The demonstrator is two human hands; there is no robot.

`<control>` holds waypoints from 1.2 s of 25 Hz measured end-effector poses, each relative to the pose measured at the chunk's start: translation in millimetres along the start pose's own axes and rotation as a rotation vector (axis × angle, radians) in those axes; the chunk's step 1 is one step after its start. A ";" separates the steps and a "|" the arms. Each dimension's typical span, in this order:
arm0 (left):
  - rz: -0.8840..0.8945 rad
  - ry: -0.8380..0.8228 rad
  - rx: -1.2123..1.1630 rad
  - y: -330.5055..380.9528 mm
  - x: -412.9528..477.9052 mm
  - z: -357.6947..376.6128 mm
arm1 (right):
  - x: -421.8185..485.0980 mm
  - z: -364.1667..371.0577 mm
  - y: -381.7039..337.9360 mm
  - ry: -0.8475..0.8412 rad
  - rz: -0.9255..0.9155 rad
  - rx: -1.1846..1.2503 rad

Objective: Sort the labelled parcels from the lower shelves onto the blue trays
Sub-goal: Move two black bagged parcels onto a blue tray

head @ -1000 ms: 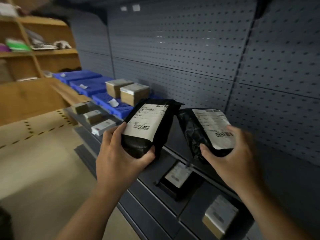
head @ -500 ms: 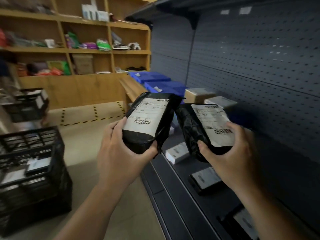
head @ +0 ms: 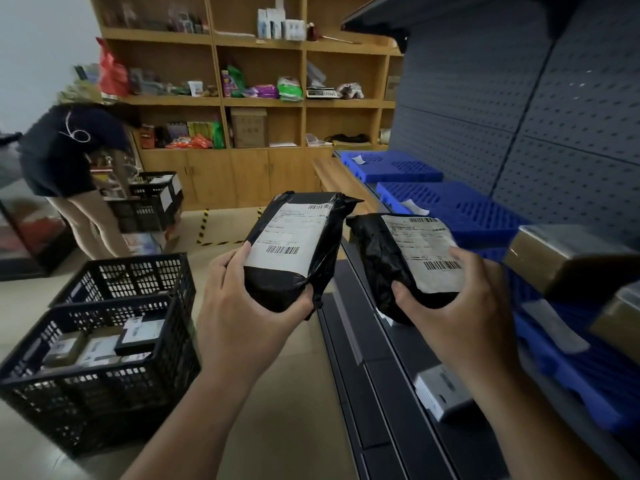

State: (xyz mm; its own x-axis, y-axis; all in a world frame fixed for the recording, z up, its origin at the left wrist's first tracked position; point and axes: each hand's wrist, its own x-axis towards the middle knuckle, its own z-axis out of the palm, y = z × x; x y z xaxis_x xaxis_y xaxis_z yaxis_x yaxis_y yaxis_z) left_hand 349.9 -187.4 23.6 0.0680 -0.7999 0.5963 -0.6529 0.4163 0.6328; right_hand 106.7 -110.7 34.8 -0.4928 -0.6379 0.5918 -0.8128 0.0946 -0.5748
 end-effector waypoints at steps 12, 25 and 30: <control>0.019 -0.003 -0.012 -78.7 202.3 129.9 | 189.0 174.7 -7.6 0.012 -0.017 -0.010; 0.191 -0.175 -0.180 -166.2 462.3 304.6 | 367.8 363.5 -16.0 0.162 0.181 -0.082; 0.313 -0.223 -0.249 -159.6 543.6 401.9 | 446.6 408.5 24.9 0.275 0.218 -0.074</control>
State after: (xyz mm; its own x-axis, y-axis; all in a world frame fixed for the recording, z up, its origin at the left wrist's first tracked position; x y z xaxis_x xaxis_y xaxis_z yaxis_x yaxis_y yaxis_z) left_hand 187.9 -862.3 48.3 -0.2857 -0.6814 0.6738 -0.4128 0.7221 0.5552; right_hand -6.7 -705.5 53.9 -0.7140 -0.3682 0.5955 -0.6947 0.2673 -0.6678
